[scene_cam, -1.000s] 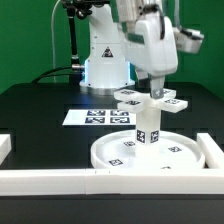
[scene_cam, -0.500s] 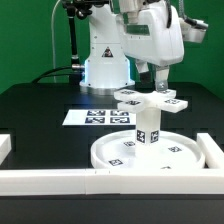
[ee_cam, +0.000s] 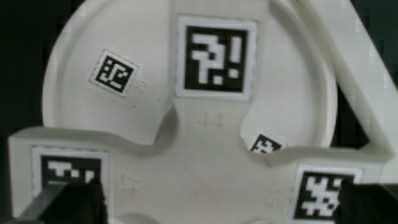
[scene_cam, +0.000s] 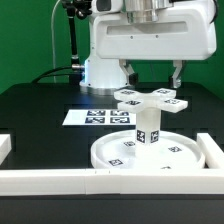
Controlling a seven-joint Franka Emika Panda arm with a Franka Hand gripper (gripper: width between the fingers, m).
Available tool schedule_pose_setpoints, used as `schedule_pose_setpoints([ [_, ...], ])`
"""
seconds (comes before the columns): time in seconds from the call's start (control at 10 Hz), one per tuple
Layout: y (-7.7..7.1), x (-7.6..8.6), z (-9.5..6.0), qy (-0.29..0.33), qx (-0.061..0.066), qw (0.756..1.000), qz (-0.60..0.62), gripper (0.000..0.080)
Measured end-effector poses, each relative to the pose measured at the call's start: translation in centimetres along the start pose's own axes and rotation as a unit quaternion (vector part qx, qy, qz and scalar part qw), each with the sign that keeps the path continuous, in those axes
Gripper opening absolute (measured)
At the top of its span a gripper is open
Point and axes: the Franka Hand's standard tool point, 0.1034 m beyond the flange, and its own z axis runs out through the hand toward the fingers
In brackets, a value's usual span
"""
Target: Assemble round table
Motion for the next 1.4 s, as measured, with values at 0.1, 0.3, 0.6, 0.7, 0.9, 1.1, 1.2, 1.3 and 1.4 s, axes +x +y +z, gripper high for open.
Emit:
schedule_pose_setpoints([
  [0.1,0.11,0.05,0.07,0.000,-0.001,1.000,-0.026,0.0649],
  [0.3,0.18,0.07,0.12,-0.001,-0.001,0.996,-0.095,0.0649],
  [0.6,0.28,0.43,-0.03,0.007,-0.013,0.954,-0.300,0.0649],
  [0.7,0.37,0.40,0.07,0.003,-0.018,0.926,-0.378,0.0649],
  [0.9,0.52,0.41,0.19,-0.001,-0.019,0.898,-0.440,0.0649],
  [1.1,0.69,0.50,0.20,-0.002,-0.019,0.870,-0.492,0.0649],
  [1.2,0.76,0.53,0.20,-0.002,-0.020,0.859,-0.511,0.0649],
  [1.3,0.78,0.64,0.18,0.000,-0.021,0.834,-0.551,0.0649],
  [1.4,0.62,0.74,0.25,0.012,-0.024,0.795,-0.605,0.0649],
])
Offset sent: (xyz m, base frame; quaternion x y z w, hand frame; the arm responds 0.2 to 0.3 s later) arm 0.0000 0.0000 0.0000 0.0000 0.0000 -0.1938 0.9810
